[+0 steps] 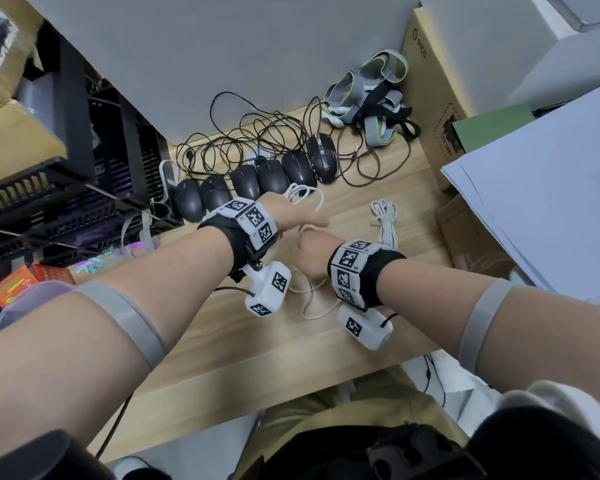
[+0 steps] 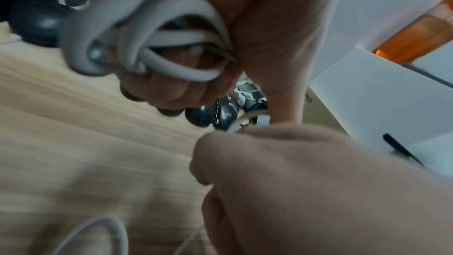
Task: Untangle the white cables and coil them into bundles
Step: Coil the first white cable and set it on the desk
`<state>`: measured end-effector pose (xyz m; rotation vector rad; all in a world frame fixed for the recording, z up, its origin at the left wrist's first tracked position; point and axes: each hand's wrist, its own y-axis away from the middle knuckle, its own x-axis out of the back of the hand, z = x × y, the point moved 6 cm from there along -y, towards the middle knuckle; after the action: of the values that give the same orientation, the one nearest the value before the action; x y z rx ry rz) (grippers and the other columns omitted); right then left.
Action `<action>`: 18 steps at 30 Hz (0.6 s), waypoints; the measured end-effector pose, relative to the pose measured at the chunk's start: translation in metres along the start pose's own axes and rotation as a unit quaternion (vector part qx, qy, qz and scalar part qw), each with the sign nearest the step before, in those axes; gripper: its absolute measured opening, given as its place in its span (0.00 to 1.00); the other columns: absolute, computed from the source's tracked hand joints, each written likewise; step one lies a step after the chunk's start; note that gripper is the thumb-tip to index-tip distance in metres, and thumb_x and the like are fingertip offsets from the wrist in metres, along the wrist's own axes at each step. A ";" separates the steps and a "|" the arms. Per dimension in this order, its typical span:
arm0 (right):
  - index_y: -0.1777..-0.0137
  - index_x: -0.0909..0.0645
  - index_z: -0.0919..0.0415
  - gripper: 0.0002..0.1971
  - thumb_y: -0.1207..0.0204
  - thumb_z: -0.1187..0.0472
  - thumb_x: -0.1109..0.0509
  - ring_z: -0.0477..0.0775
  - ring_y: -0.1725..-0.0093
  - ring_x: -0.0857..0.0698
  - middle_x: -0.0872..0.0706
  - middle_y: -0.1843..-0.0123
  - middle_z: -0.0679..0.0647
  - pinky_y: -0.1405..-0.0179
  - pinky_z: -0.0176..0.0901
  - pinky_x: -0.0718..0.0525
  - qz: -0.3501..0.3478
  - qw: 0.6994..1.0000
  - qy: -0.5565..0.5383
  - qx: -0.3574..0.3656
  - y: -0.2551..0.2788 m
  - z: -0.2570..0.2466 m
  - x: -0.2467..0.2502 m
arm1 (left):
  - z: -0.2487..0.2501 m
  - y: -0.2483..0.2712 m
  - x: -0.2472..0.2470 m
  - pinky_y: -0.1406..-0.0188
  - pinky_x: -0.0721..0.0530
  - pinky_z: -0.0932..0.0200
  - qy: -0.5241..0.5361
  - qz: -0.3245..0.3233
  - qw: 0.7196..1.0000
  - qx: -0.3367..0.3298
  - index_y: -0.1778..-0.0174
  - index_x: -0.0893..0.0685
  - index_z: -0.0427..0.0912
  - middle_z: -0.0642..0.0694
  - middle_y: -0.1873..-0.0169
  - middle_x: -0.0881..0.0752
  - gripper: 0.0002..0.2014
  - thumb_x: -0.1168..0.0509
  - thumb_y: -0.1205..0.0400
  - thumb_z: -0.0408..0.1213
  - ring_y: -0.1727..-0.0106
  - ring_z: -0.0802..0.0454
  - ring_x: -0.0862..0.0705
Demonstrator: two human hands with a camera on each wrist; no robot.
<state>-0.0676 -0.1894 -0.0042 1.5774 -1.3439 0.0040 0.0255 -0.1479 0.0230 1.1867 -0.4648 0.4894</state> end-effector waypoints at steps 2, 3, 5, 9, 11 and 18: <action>0.40 0.21 0.64 0.15 0.15 0.56 0.43 0.68 0.42 0.16 0.15 0.42 0.65 0.50 0.50 0.20 0.009 1.000 0.011 0.020 -0.002 -0.005 0.000 | 0.000 -0.004 0.001 0.88 0.33 0.70 0.043 0.047 0.998 -0.002 0.58 0.20 0.39 0.46 0.72 0.21 0.22 0.23 0.27 0.54 0.79 0.53 0.26; 0.44 0.22 0.63 0.13 0.16 0.55 0.44 0.67 0.45 0.16 0.15 0.45 0.64 0.49 0.51 0.18 0.008 0.999 0.010 0.034 -0.003 -0.008 0.000 | -0.002 -0.006 0.003 0.88 0.32 0.71 0.087 0.067 0.994 0.001 0.53 0.19 0.38 0.46 0.71 0.22 0.19 0.25 0.24 0.50 0.78 0.54 0.26; 0.50 0.27 0.63 0.10 0.18 0.56 0.43 0.66 0.50 0.16 0.17 0.52 0.61 0.48 0.55 0.16 -0.012 0.998 0.005 0.063 -0.003 -0.012 -0.004 | -0.006 -0.006 0.010 0.83 0.28 0.67 0.165 0.101 0.981 0.010 0.48 0.19 0.35 0.45 0.69 0.22 0.14 0.31 0.20 0.44 0.75 0.53 0.25; 0.42 0.24 0.68 0.14 0.16 0.58 0.44 0.66 0.47 0.16 0.15 0.45 0.65 0.49 0.51 0.19 -0.055 0.993 0.045 0.094 0.007 -0.010 -0.016 | -0.015 -0.005 0.024 0.81 0.24 0.66 0.317 0.152 0.936 0.029 0.56 0.19 0.31 0.34 0.68 0.15 0.10 0.36 0.21 0.37 0.80 0.46 0.21; 0.39 0.24 0.66 0.17 0.14 0.54 0.47 0.65 0.45 0.17 0.15 0.41 0.64 0.48 0.49 0.22 -0.072 0.990 0.057 0.104 0.010 -0.004 -0.028 | -0.019 -0.007 0.027 0.81 0.20 0.63 0.397 0.152 0.904 0.040 0.54 0.21 0.33 0.34 0.71 0.16 0.09 0.38 0.18 0.37 0.83 0.45 0.17; 0.51 0.29 0.57 0.17 0.12 0.46 0.52 0.59 0.48 0.21 0.18 0.48 0.58 0.42 0.51 0.25 -0.080 0.993 0.019 0.084 0.007 0.029 -0.038 | -0.023 -0.018 0.019 0.82 0.30 0.65 0.557 -0.003 0.830 0.030 0.69 0.28 0.44 0.51 0.82 0.31 0.21 0.43 0.10 0.47 0.84 0.53 0.29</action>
<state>-0.1035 -0.1802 -0.0357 1.8155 -1.2091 0.0501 0.0537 -0.1290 0.0136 0.7723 0.5742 1.0884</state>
